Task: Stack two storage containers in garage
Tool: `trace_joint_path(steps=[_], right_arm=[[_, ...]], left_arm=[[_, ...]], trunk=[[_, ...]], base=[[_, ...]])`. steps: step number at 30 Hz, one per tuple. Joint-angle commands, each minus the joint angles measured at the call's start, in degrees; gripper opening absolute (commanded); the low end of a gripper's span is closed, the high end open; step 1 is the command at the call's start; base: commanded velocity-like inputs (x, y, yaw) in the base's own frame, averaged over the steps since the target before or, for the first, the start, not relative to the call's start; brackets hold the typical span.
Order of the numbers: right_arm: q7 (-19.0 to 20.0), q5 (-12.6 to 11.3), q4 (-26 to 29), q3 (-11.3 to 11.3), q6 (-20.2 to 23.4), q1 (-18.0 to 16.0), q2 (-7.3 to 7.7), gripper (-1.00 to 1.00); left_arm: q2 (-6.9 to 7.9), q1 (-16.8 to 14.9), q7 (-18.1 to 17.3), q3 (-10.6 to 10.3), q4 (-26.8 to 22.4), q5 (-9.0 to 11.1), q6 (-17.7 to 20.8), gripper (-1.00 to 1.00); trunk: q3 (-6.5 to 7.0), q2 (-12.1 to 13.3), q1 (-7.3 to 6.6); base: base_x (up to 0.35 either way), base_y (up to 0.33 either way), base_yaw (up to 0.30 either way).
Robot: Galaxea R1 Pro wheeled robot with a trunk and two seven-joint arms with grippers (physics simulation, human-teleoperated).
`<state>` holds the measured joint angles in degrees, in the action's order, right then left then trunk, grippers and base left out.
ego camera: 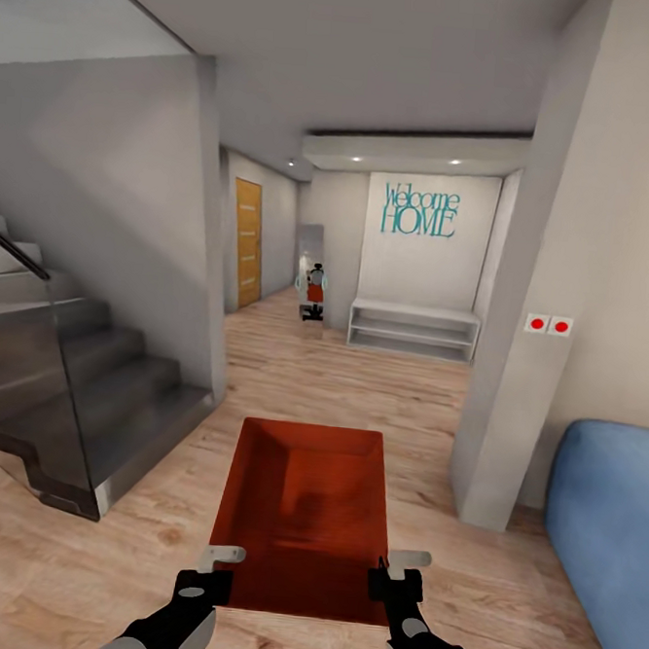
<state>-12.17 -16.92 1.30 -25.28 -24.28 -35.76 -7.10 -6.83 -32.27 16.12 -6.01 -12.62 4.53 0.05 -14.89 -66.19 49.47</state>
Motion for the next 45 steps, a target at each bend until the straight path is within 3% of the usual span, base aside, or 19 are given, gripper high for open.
trace_joint_path(steps=[1,45], right_arm=[[-0.8,-1.2,0.0,1.5,-3.4,-0.1,-0.02,-1.0],[-0.8,-1.2,0.0,1.5,-3.4,-0.1,-0.02,-1.0]], left_arm=[[0.05,0.0,0.7,-0.3,0.2,0.9,0.0,-1.0],[0.06,0.0,0.7,-0.3,0.3,1.0,0.0,-1.0]], trunk=[[-0.07,0.0,0.04],[-0.07,0.0,0.04]], base=[[0.322,0.0,-0.001],[0.322,0.0,0.0]])
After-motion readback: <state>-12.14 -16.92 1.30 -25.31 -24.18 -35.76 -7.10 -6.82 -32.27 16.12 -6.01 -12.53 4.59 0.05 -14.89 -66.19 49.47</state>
